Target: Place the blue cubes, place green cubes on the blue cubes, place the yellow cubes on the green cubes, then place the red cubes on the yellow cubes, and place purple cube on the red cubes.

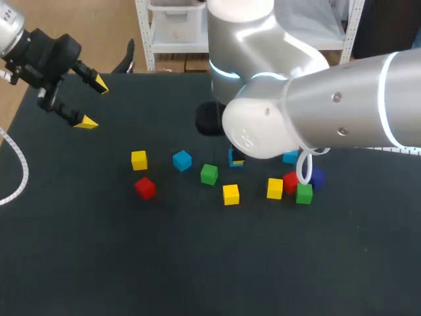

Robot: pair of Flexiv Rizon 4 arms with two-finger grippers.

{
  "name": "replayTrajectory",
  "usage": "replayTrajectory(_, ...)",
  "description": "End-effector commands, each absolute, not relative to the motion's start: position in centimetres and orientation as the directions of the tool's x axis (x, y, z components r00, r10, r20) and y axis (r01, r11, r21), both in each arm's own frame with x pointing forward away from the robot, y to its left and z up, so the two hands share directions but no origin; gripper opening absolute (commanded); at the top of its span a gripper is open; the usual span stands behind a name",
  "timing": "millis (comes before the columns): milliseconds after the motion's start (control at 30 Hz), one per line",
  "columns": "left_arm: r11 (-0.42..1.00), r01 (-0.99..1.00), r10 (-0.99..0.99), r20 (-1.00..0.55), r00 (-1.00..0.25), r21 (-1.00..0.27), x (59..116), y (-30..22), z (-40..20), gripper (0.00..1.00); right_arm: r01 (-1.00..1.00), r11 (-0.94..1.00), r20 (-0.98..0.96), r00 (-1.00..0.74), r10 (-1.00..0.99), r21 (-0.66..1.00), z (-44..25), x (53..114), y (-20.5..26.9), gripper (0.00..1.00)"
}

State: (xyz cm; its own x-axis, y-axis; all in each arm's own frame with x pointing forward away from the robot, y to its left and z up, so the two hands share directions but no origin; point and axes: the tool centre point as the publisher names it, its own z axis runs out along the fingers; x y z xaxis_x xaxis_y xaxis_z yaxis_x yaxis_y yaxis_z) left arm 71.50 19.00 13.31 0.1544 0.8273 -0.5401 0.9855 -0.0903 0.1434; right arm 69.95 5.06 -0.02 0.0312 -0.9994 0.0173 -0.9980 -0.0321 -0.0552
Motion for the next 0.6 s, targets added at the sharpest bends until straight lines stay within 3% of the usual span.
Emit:
replayTrajectory(33,-0.092,0.985,0.827,-0.540,0.156,0.144,71.55,19.03,13.27,1.00,-0.998,-0.030,0.015,0.029,-0.999,-0.049,-0.10,70.29,5.10,0.00)
replayTrajectory(600,-0.092,0.985,0.827,-0.540,0.156,0.144,71.55,19.03,13.27,1.00,-0.999,-0.025,0.010,0.024,-1.000,-0.043,-0.28,70.44,5.13,0.00)
